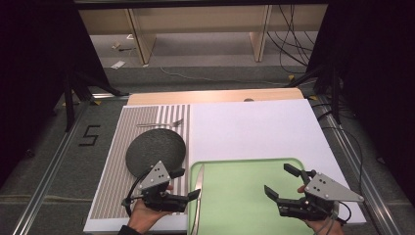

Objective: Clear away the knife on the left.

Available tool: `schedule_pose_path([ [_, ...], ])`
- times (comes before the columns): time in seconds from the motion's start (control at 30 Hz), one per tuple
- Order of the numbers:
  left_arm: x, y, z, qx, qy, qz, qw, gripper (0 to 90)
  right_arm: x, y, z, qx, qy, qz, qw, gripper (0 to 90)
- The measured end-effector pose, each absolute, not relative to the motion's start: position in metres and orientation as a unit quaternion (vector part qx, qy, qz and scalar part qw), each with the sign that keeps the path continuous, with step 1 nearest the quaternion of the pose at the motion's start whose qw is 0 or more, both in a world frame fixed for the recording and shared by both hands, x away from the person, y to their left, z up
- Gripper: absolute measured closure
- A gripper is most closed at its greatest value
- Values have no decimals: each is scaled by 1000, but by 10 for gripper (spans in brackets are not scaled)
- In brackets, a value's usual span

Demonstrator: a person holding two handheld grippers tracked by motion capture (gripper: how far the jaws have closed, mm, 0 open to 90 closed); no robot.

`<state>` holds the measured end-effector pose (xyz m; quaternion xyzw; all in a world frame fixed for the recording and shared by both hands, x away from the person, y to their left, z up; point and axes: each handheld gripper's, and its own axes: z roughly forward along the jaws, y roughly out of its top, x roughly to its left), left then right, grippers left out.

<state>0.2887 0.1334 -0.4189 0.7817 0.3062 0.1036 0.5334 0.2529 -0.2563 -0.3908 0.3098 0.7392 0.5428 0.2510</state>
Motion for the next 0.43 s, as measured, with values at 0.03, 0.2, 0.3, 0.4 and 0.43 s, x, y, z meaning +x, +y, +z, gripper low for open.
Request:
schedule_pose_path([
  [0.03, 289, 134, -419, 781, 307, 103, 535, 169, 253, -256, -391, 310, 739, 543, 251, 161],
  [0.2, 291, 134, -420, 781, 309, 102, 533, 169, 253, -256, -391, 309, 740, 543, 250, 161],
  [0.3, 290, 133, -420, 782, 307, 102, 533, 169, 253, -256, -391, 308, 740, 542, 251, 161],
  [0.4, 290, 132, -420, 784, 307, 101, 530, 169, 253, -256, -391, 308, 740, 543, 251, 161],
  [0.43, 290, 131, -420, 784, 307, 101, 530, 169, 253, -256, -391, 308, 740, 542, 251, 161],
])
